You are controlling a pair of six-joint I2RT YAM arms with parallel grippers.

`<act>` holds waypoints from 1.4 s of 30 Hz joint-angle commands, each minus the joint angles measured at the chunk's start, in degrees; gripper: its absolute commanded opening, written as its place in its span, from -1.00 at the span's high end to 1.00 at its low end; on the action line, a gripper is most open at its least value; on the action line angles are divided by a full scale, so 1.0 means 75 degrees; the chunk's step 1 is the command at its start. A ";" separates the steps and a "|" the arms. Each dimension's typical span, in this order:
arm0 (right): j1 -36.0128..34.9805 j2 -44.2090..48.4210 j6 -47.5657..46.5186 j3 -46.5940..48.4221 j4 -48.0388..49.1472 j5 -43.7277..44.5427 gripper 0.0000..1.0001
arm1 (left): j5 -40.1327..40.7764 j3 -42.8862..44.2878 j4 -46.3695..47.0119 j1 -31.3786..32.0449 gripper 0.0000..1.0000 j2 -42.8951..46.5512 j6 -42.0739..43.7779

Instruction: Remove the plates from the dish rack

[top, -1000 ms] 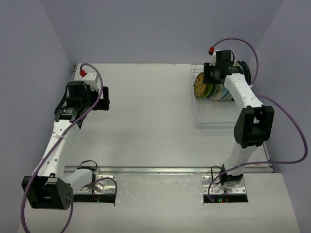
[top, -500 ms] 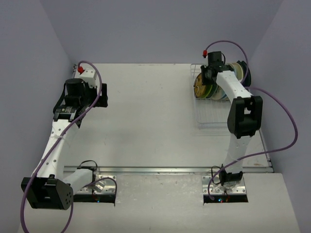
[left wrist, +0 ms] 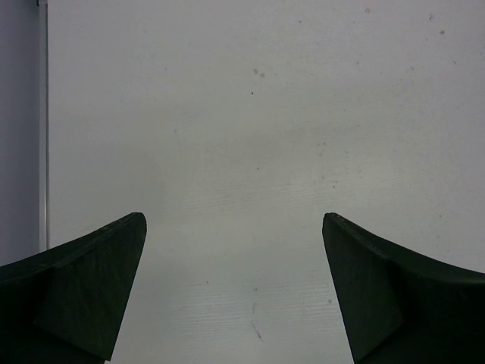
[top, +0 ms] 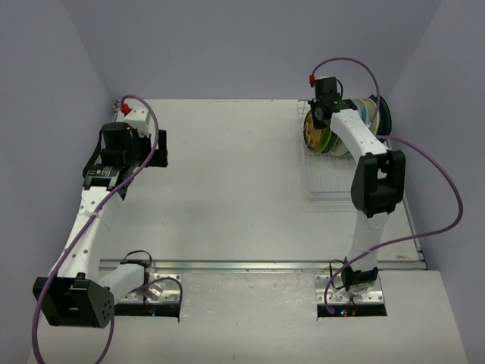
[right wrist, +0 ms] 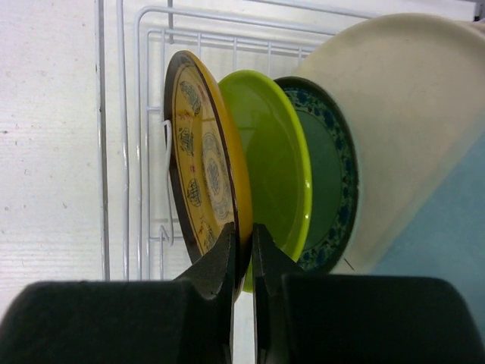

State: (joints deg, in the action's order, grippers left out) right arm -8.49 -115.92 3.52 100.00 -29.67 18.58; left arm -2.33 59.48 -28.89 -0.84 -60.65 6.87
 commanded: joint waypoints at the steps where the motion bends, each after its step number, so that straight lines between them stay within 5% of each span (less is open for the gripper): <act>1: -0.0005 0.1267 -0.0364 0.0539 0.0245 0.0526 1.00 | 0.0029 0.0248 0.0349 -0.0064 -1.00 0.0334 0.0035; 8: -0.0005 0.2598 -0.0609 0.0398 0.0312 -0.0119 1.00 | -0.0711 0.0590 0.0326 -0.0064 -1.00 0.0467 -0.0009; 12: 0.0002 0.3531 -0.0354 -0.0109 0.0249 -0.1790 1.00 | -0.2667 0.0833 0.0341 -0.0064 -1.00 0.0533 -0.0188; 18: -0.0126 0.4373 0.0500 -0.0933 -0.0291 -0.5995 1.00 | -0.5754 0.0791 0.1186 0.0285 -0.88 0.0518 -0.1082; 24: -0.1138 0.4794 0.0445 -0.1859 -0.0309 -0.6654 1.00 | -0.5686 0.1416 0.1028 0.2047 -0.73 -0.0214 -0.1323; 42: -0.1995 0.4558 0.0480 -0.1872 -0.0404 -0.7374 1.00 | -0.5418 0.1467 0.1051 0.2585 -0.09 -0.1416 -0.1384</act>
State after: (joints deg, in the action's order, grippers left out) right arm -22.64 -81.49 6.33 84.09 -35.22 -34.09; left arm -42.63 69.10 -22.98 18.09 -70.90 -3.51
